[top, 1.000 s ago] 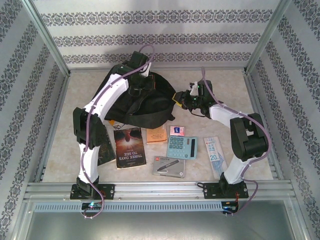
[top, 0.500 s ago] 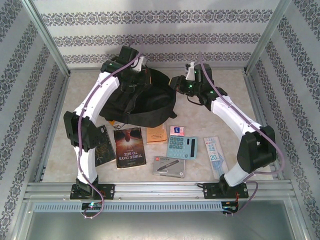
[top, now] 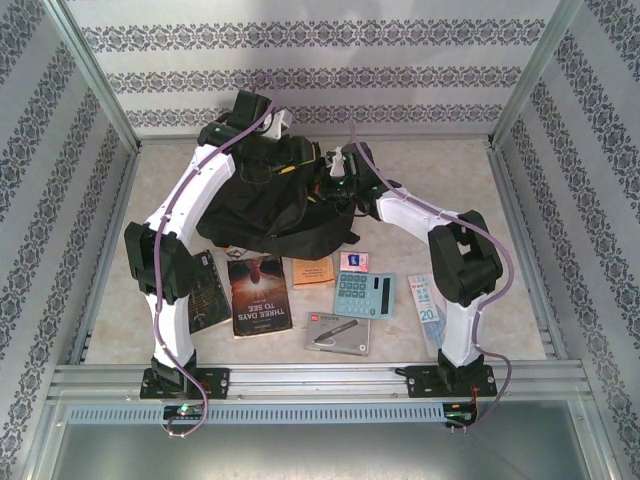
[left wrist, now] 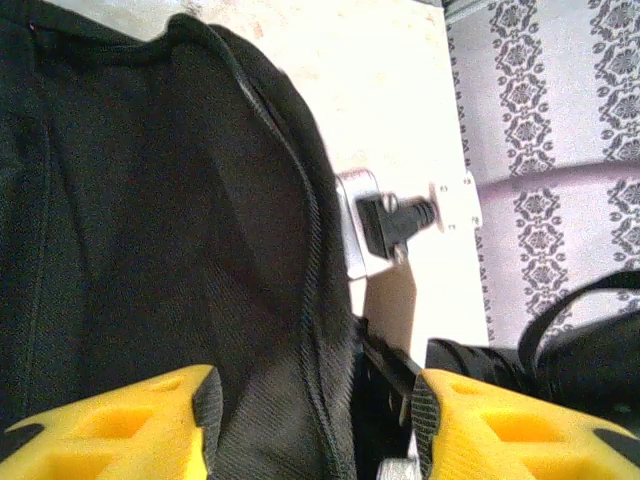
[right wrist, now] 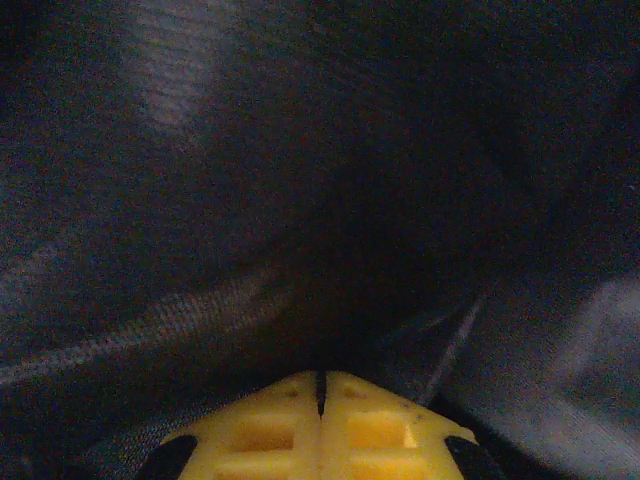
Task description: Pack the student bag
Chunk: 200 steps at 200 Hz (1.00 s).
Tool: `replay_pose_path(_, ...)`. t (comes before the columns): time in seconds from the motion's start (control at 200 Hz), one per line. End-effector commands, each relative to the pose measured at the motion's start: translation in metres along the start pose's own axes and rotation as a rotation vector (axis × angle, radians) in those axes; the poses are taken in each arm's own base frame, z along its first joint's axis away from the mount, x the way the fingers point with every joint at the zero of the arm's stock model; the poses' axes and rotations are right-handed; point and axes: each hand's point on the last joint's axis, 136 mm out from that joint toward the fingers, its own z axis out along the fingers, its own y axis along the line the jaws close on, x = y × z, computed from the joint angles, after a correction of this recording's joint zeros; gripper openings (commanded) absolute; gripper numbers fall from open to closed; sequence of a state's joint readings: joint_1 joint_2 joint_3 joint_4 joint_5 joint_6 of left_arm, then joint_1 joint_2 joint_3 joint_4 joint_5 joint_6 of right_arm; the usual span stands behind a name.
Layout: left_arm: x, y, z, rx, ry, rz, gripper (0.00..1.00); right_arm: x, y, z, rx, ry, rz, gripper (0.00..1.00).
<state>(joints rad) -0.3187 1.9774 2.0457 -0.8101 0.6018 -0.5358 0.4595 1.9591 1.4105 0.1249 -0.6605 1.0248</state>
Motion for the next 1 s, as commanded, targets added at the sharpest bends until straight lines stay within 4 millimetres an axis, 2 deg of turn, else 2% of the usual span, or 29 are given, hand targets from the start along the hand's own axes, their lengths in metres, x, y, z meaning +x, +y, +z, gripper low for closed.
replay_pose_path(0.0,0.001,-0.004,-0.017,-0.009,-0.017,0.027,0.63,-0.026,0.045,-0.007,-0.165,-0.049,-0.022,0.0)
replay_pose_path(0.105,0.004,0.009,-0.023,-0.1,-0.012,0.06,0.68,-0.029,0.046,-0.006,-0.171,-0.049,-0.025,0.0)
replay_pose_path(0.245,0.006,0.026,-0.023,-0.2,0.009,0.094,0.7,-0.027,0.051,-0.005,-0.18,-0.038,-0.041,0.0)
replay_pose_path(0.43,0.008,0.031,-0.009,-0.212,0.049,0.109,0.7,-0.023,0.047,-0.003,-0.171,-0.026,-0.037,0.0)
replay_pose_path(0.735,0.007,0.044,0.017,-0.228,0.093,0.094,0.62,-0.021,0.046,-0.004,-0.173,-0.023,-0.038,0.0)
replay_pose_path(0.864,0.006,0.042,0.021,-0.233,0.094,0.108,0.5,-0.019,0.045,-0.004,-0.171,-0.021,-0.04,0.0)
replay_pose_path(0.994,0.007,0.04,0.018,-0.236,0.089,0.117,0.26,-0.018,0.042,-0.005,-0.164,-0.023,-0.039,0.0)
